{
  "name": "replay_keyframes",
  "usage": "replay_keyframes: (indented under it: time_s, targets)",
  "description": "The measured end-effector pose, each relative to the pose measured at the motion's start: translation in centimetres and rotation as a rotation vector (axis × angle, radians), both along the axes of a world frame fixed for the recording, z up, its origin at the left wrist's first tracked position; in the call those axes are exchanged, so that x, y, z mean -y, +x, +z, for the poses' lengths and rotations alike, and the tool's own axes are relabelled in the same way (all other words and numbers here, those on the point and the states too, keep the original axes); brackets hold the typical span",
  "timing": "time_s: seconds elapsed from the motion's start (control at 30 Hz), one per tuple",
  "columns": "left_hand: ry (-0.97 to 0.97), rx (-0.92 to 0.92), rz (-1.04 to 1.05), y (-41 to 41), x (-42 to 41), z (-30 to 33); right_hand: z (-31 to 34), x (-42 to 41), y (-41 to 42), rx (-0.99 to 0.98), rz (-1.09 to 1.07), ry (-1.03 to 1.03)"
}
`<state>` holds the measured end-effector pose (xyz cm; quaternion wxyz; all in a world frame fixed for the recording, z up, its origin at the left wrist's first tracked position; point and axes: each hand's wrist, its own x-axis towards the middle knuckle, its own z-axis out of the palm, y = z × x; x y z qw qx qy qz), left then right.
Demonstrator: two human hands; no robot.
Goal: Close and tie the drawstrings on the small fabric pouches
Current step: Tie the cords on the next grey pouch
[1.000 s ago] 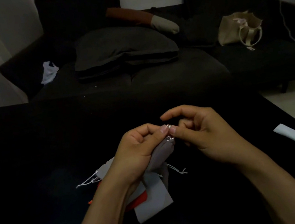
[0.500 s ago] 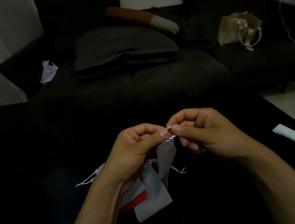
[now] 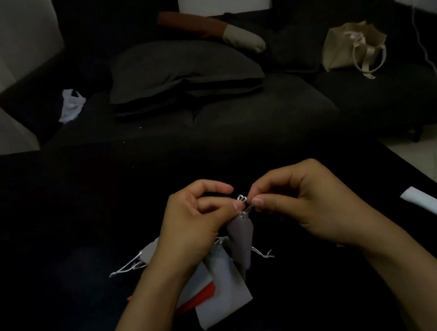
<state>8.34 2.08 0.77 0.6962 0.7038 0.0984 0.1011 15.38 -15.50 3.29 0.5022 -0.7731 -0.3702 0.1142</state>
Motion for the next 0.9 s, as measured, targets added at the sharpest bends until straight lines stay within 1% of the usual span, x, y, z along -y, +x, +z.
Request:
replay_keyframes:
  time_s: [0.07,0.17,0.27,0.4,0.5,0.6,0.73,0.9]
  targets:
    - [0.076,-0.037,-0.077,-0.2,-0.1,0.1,-0.2,-0.5,-0.2,0.058,0.036,-0.03]
    - [0.14,-0.063,-0.228,-0.5,0.1,0.3,-0.8,-0.8,0.0,0.124,0.003,-0.045]
    - [0.112,-0.019,-0.247,-0.6,0.3,0.4,-0.9,-0.7,0.2,0.013,-0.038,0.039]
    - [-0.021,0.051,-0.255,-0.5,0.6,0.5,-0.9,-0.4,0.3,-0.201,-0.07,0.189]
    - [-0.083,0.1,-0.222,-0.4,0.5,0.6,-0.8,-0.2,0.3,-0.256,-0.06,0.205]
    - [-0.095,0.123,-0.161,-0.1,0.4,0.2,-0.7,-0.3,0.3,-0.274,-0.111,0.213]
    - [-0.046,0.153,-0.089,0.2,0.7,-0.3,-1.0,-0.5,0.5,-0.269,-0.189,0.201]
    - [0.021,0.164,-0.025,0.4,1.1,-0.7,-1.6,-0.8,0.5,-0.259,-0.199,0.141]
